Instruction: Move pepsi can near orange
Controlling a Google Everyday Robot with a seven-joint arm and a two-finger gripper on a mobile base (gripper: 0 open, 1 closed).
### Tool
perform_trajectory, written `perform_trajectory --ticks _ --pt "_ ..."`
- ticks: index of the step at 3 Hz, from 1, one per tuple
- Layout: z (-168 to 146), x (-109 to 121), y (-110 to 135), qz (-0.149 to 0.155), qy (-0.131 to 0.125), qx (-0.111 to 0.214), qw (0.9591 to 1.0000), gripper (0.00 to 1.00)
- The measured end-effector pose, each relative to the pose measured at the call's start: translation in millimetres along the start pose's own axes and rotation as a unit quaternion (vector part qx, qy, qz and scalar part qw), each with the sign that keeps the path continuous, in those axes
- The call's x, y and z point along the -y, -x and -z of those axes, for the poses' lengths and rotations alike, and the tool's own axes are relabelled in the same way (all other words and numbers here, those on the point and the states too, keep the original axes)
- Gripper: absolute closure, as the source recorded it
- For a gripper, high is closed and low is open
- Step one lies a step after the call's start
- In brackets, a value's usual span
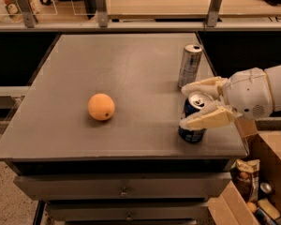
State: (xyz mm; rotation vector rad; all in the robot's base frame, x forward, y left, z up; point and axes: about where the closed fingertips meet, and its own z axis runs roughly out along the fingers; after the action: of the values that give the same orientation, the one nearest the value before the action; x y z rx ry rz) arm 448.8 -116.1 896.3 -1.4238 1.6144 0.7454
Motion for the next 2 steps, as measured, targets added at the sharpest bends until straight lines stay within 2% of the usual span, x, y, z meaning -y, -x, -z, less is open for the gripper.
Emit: perform_trajectory --ticks 1,2 --pt "1 -2 3 0.001 0.011 -0.003 0.9999 0.64" --pt "10 -5 17 -0.007 0.021 0.005 0.9997 0.89"
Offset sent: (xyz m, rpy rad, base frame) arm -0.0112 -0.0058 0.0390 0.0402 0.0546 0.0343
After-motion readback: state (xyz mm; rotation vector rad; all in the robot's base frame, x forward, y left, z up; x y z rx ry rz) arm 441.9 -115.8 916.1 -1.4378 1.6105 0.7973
